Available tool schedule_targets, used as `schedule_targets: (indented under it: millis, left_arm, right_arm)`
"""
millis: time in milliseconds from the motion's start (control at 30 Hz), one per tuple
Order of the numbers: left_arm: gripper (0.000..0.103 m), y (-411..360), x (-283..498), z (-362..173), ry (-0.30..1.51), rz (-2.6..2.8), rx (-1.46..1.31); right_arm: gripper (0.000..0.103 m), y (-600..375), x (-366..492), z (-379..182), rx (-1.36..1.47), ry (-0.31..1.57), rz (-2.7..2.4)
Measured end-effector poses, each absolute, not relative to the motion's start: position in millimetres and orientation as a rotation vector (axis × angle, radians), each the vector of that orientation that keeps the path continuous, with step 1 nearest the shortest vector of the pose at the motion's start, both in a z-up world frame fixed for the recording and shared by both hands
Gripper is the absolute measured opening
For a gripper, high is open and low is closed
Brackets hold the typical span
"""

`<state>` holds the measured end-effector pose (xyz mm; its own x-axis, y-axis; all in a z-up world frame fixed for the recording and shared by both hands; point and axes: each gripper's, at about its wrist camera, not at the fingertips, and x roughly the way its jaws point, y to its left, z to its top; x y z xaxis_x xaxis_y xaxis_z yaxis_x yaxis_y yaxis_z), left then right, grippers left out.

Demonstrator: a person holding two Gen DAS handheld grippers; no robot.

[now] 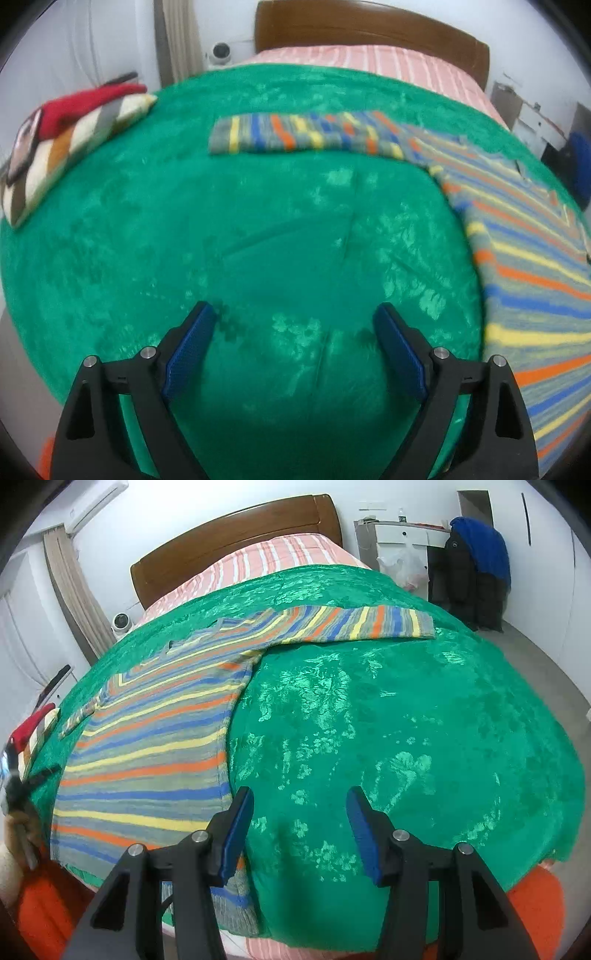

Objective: Fold small clothes

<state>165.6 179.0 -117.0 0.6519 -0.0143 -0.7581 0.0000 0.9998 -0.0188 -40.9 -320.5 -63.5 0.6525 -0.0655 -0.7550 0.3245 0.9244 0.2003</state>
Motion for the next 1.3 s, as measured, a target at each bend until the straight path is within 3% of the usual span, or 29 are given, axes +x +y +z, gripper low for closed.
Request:
schedule_targets:
  millis: [300, 600, 700, 767, 833, 1033, 1133, 1300]
  left_arm:
    - [0.099, 174, 162, -118, 0.84, -0.004, 0.016]
    - [0.103, 169, 164, -122, 0.826, 0.028, 0.039]
    - [0.103, 168, 164, -123, 0.82, 0.034, 0.046]
    - [0.103, 168, 164, -123, 0.817, 0.037, 0.048]
    - [0.103, 168, 164, -123, 0.817, 0.038, 0.047]
    - [0.103, 169, 164, -123, 0.818, 0.037, 0.043]
    - [0.103, 170, 166, -122, 0.822, 0.03, 0.037]
    - [0.103, 172, 167, -122, 0.825, 0.016, 0.032]
  right_arm:
    - [0.057, -422, 32, -33, 0.457, 0.739, -0.188]
    - [0.056, -582, 67, -92, 0.908, 0.693, -0.386]
    - [0.051, -600, 78, -103, 0.986, 0.672, -0.325]
    - [0.034, -603, 93, -108, 1.015, 0.694, -0.247]
    - [0.009, -600, 109, -112, 0.965, 0.776, -0.258]
    - [0.007, -556, 133, -43, 0.724, 0.741, -0.276]
    - [0.007, -488, 173, 21, 0.545, 0.722, -0.131]
    - [0.007, -355, 247, 68, 0.449, 0.719, 0.149]
